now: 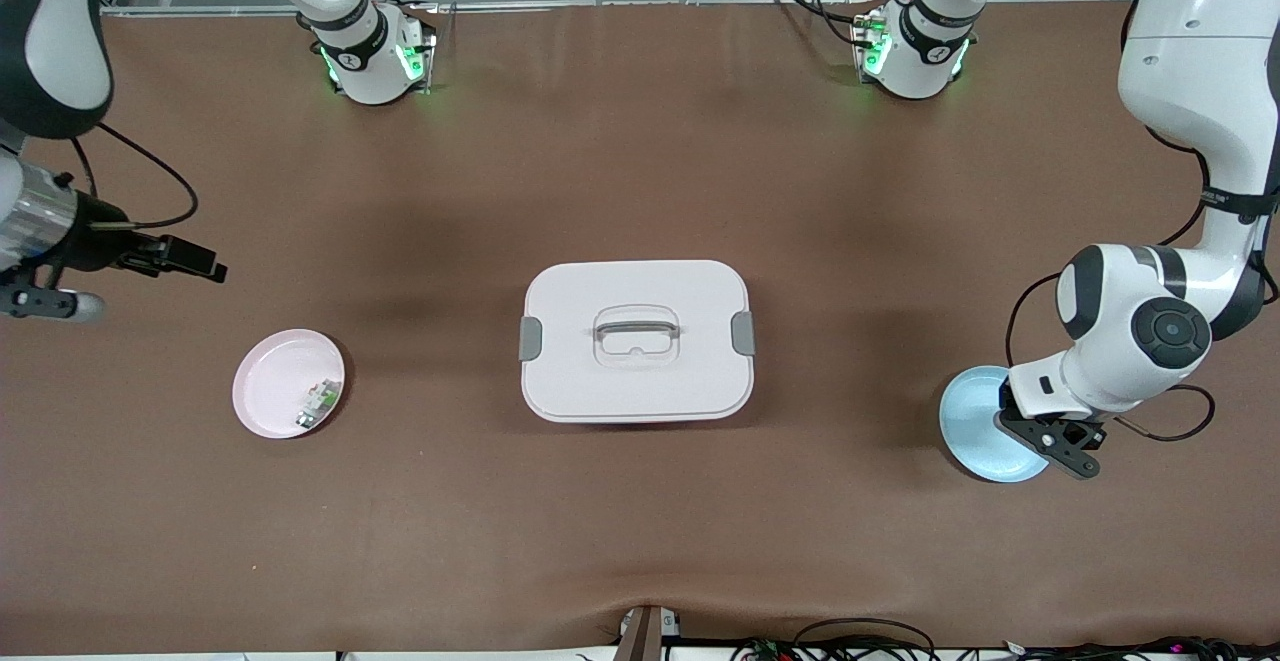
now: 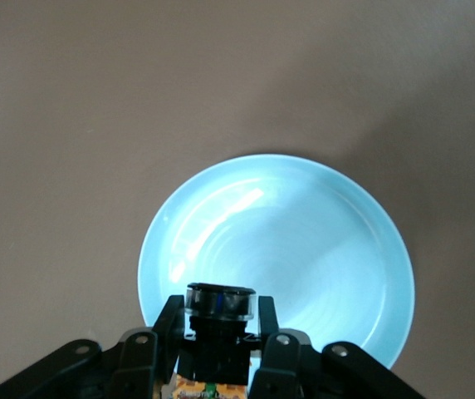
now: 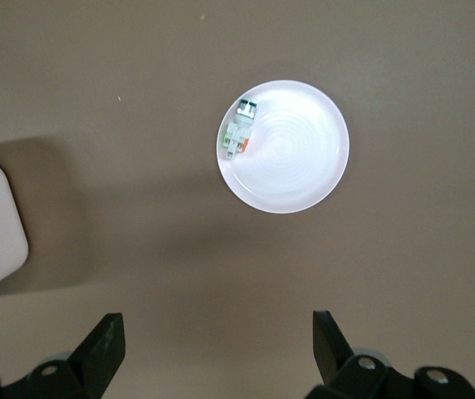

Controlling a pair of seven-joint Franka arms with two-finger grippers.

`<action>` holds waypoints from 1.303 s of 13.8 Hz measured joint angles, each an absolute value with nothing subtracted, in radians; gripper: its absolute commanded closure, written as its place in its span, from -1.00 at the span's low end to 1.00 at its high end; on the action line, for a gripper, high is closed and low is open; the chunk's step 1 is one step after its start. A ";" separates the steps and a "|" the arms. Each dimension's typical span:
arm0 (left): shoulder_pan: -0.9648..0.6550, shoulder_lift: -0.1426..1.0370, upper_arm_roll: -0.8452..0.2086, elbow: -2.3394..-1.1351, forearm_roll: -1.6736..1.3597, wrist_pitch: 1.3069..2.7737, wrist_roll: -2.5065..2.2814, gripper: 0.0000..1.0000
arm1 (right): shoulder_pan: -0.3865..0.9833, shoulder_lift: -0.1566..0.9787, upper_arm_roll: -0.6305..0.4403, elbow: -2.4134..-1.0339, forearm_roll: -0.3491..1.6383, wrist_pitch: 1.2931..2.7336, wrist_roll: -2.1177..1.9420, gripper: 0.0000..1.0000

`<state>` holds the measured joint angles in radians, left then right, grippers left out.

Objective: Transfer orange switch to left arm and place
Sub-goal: 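Lower the switch onto the blue plate with the left gripper while the right gripper retracts, then open the left gripper to release the switch on the blue plate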

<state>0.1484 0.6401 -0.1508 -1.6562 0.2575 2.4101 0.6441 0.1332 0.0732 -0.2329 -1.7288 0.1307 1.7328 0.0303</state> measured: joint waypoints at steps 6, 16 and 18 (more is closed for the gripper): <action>0.163 0.671 -0.152 -1.651 -0.069 2.413 1.087 1.00 | 0.132 0.069 -0.227 -1.530 0.027 1.645 0.006 -1.00; 0.161 0.644 -0.157 -1.565 -0.102 2.270 1.038 -1.00 | 0.132 0.069 -0.226 -1.504 0.015 1.621 -0.007 -1.00; 0.159 0.593 -0.160 -1.524 -0.102 2.136 0.919 -1.00 | 0.132 0.069 -0.226 -1.504 0.015 1.619 -0.007 -1.00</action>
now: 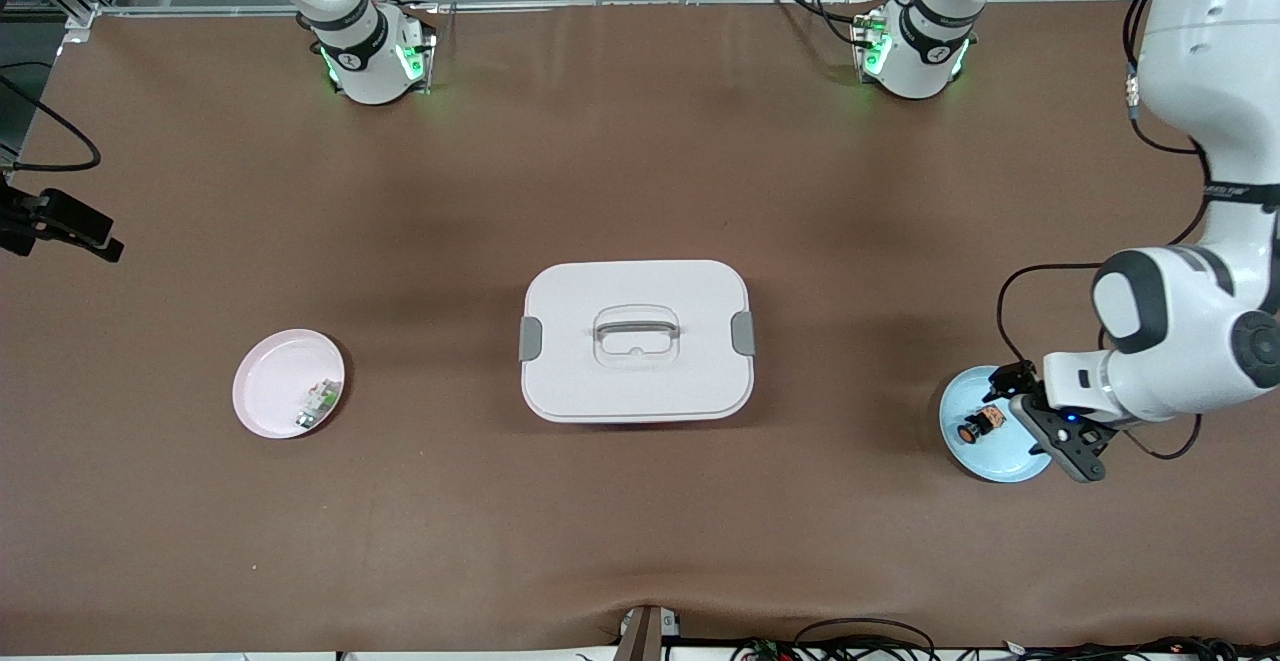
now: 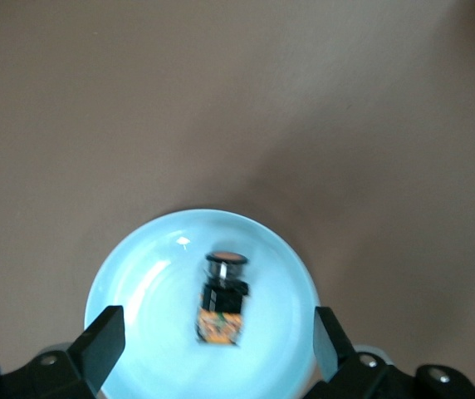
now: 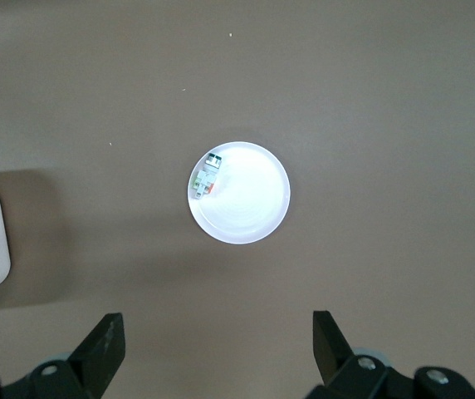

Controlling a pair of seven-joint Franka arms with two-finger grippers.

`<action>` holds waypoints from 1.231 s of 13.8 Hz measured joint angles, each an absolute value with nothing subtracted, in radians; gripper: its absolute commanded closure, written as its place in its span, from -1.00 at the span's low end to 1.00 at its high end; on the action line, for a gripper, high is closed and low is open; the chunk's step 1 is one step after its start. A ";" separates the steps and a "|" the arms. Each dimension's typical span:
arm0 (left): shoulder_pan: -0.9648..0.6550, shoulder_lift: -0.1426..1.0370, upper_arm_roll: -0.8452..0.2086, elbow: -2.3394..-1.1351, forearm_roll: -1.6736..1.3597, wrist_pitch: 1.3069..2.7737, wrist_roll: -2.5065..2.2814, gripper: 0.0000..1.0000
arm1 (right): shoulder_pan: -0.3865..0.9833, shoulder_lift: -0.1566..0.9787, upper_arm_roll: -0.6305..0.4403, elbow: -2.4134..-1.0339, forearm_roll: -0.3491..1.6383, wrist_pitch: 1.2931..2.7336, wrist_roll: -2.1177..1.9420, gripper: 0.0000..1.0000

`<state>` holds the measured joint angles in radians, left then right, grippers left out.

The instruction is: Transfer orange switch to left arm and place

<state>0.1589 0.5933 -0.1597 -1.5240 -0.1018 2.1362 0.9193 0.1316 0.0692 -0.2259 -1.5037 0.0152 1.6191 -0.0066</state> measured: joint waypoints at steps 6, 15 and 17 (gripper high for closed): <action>0.136 0.408 -0.169 -1.505 -0.059 1.879 0.478 -1.00 | 0.098 0.069 -0.206 -1.504 0.015 1.618 -0.007 -1.00; 0.125 0.164 -0.207 -1.508 -0.050 1.633 0.002 -1.00 | -0.051 0.064 -0.053 -1.505 0.015 1.615 -0.012 -1.00; 0.124 0.130 -0.230 -1.509 -0.048 1.600 -0.113 -1.00 | -0.051 0.028 -0.052 -1.535 0.015 1.609 -0.014 -1.00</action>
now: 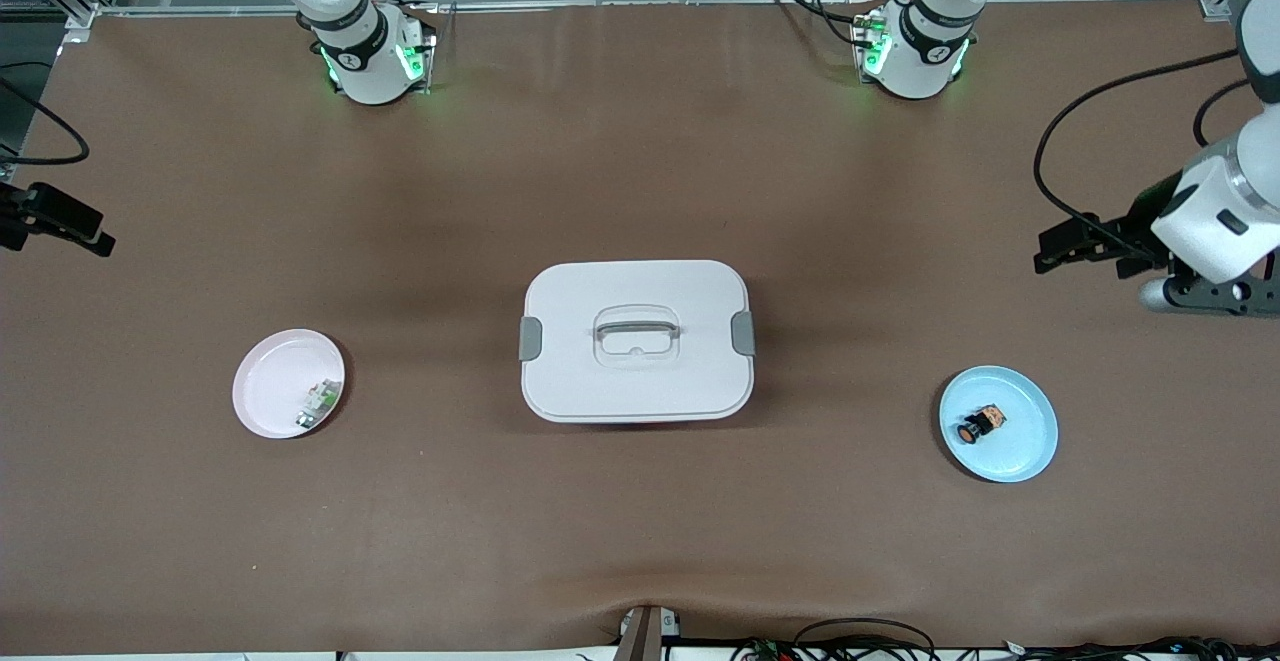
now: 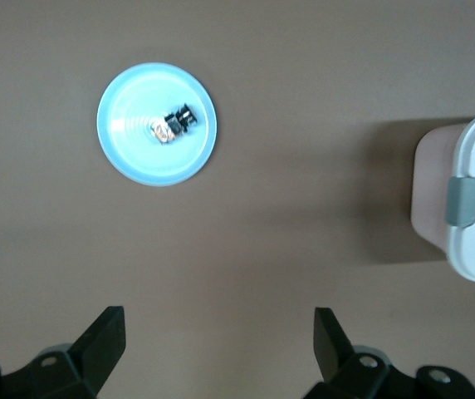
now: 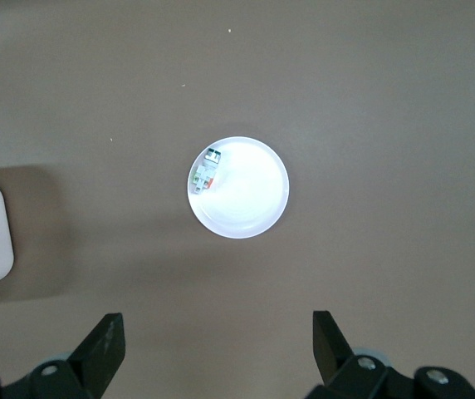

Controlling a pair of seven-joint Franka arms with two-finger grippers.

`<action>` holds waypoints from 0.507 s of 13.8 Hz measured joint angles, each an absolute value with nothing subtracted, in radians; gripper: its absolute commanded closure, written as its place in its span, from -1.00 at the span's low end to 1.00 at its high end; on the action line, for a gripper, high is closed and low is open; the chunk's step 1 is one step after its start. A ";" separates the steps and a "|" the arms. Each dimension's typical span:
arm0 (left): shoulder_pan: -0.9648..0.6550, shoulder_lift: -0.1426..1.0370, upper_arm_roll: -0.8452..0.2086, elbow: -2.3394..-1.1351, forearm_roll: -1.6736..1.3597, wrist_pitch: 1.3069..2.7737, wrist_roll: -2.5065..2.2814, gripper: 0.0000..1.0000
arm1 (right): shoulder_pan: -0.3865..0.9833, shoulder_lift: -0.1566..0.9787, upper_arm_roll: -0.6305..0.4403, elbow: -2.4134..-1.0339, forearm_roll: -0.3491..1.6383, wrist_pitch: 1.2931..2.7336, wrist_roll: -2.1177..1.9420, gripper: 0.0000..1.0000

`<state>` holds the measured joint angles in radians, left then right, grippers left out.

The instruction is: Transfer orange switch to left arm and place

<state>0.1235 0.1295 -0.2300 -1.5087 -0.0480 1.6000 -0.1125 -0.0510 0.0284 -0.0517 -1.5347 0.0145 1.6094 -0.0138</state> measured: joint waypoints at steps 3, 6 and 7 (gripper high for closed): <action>0.123 0.100 -0.243 -1.509 0.017 1.573 -0.162 -1.00 | -0.051 -0.080 -0.048 -1.637 0.015 1.614 -0.016 -1.00; 0.084 0.064 -0.222 -1.509 0.085 1.563 -0.162 -1.00 | -0.051 -0.151 -0.039 -1.665 0.015 1.574 -0.016 -1.00; 0.056 0.046 -0.197 -1.509 0.096 1.549 -0.162 -1.00 | -0.051 -0.157 -0.038 -1.657 0.015 1.547 -0.016 -1.00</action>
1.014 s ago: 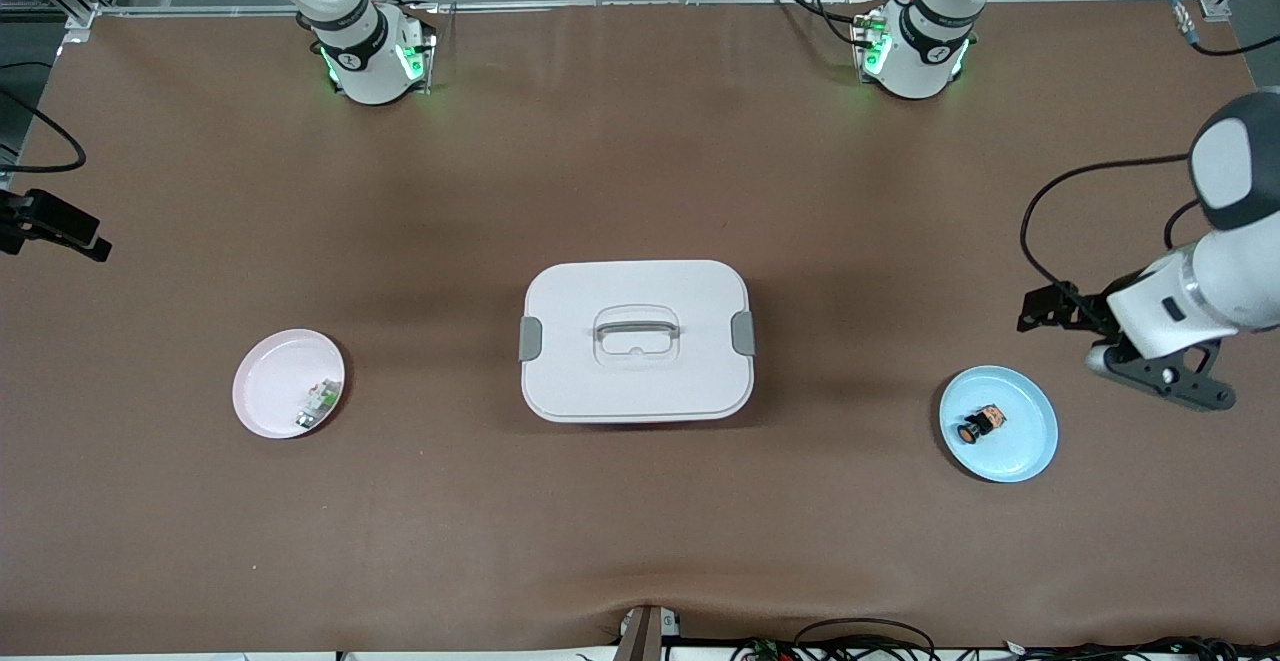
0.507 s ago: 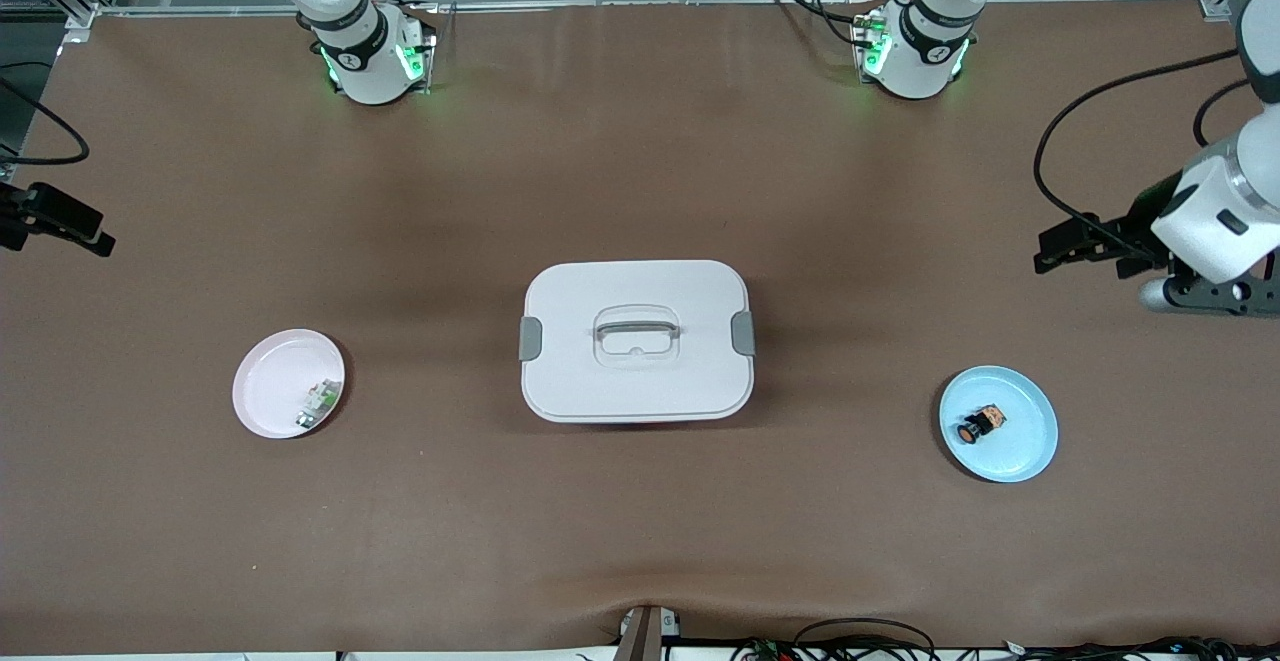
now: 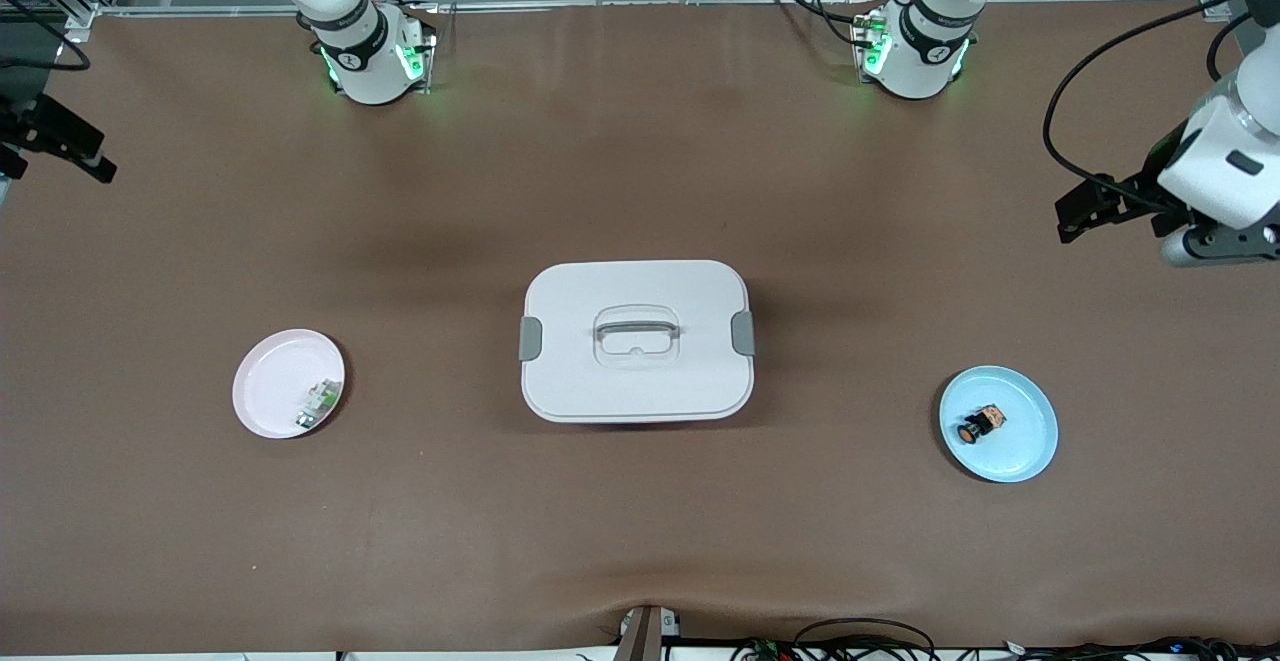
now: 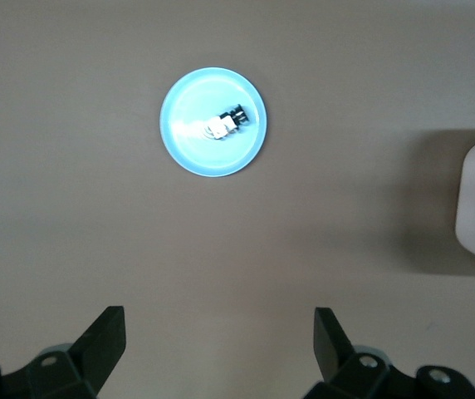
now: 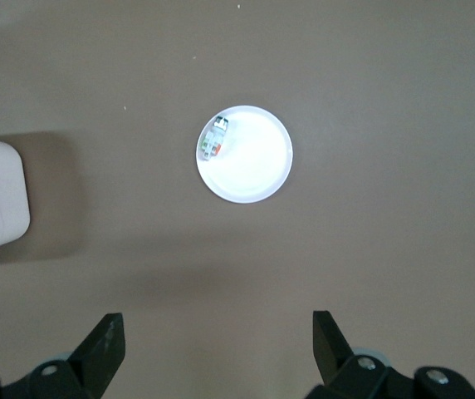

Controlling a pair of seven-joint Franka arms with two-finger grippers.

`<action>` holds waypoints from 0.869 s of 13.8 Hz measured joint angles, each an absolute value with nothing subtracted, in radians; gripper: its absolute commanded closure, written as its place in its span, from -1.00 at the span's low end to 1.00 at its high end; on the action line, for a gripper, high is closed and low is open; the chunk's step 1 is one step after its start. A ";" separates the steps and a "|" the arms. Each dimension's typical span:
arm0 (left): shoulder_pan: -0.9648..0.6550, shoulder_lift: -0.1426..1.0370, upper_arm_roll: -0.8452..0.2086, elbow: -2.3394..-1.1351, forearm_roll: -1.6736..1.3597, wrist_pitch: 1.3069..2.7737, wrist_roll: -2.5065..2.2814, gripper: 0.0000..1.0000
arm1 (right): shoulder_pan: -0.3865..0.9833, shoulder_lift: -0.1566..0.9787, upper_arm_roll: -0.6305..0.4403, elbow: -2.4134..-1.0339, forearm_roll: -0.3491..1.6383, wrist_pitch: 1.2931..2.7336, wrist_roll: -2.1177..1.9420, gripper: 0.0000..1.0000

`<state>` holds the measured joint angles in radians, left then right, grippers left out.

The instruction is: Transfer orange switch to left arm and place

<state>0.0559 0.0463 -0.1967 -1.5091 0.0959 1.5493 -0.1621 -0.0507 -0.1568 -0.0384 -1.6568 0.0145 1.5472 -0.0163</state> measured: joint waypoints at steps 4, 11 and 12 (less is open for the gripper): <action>0.013 -0.030 -0.158 -1.542 0.097 1.514 -0.163 -1.00 | -0.051 -0.142 -0.038 -1.646 0.014 1.531 -0.016 -1.00; 0.006 -0.075 -0.153 -1.579 0.080 1.506 -0.163 -1.00 | -0.052 -0.121 -0.042 -1.646 0.013 1.515 -0.016 -1.00; 0.008 -0.075 -0.150 -1.580 0.080 1.506 -0.163 -1.00 | -0.052 -0.120 -0.042 -1.646 0.013 1.509 -0.016 -1.00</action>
